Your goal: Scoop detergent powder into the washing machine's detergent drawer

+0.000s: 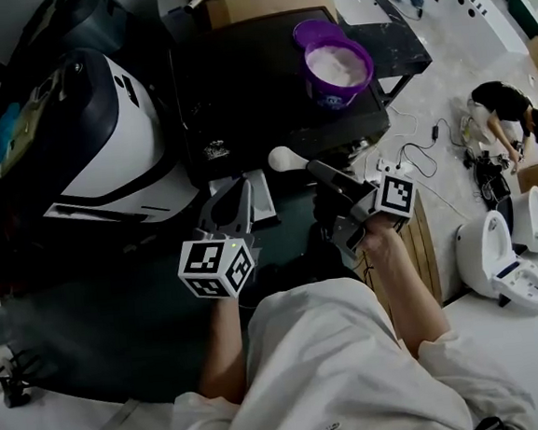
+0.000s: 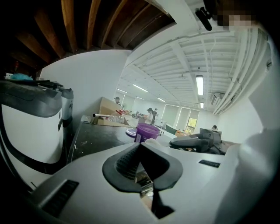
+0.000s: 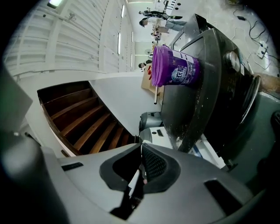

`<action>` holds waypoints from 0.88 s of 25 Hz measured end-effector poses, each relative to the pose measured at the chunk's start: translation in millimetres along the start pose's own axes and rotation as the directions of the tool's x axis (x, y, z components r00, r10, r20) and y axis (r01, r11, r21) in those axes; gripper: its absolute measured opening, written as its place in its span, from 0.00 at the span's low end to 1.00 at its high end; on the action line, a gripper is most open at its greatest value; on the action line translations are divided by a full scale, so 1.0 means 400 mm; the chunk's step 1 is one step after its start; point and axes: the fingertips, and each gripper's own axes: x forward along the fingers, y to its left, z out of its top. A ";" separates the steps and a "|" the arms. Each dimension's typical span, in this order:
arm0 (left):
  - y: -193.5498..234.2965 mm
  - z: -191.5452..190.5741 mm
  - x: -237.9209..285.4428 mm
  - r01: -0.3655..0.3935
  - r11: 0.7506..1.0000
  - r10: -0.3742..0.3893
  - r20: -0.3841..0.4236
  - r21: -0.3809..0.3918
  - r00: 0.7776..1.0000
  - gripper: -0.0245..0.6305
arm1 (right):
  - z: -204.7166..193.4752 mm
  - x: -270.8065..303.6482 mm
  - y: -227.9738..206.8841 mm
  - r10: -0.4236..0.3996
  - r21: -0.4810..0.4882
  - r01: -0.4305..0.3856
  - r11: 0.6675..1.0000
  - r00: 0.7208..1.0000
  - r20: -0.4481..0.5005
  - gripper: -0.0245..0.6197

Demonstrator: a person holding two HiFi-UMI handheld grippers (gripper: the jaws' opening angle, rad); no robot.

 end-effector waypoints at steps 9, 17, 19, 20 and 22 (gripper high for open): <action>0.052 -0.038 -0.079 0.002 1.000 -0.002 -0.018 -0.004 1.000 0.06 | -0.113 0.017 -0.046 -0.052 -0.008 0.052 0.999 0.999 -0.017 0.05; 0.082 -0.073 -0.132 0.023 1.000 -0.023 -0.038 -0.017 0.999 0.06 | -0.176 0.040 -0.087 -0.107 -0.065 0.105 0.992 0.993 -0.042 0.05; 0.088 -0.083 -0.143 0.028 0.999 -0.029 -0.043 -0.020 0.999 0.06 | -0.187 0.042 -0.104 -0.123 -0.079 0.119 0.990 0.991 -0.044 0.05; 0.091 -0.087 -0.148 0.030 0.999 -0.031 -0.046 -0.021 0.998 0.06 | -0.192 0.042 -0.114 -0.135 -0.088 0.130 0.988 0.990 -0.045 0.05; 0.096 -0.094 -0.157 0.035 0.999 -0.037 -0.051 -0.025 0.998 0.06 | -0.199 0.041 -0.135 -0.164 -0.107 0.159 0.982 0.985 -0.047 0.05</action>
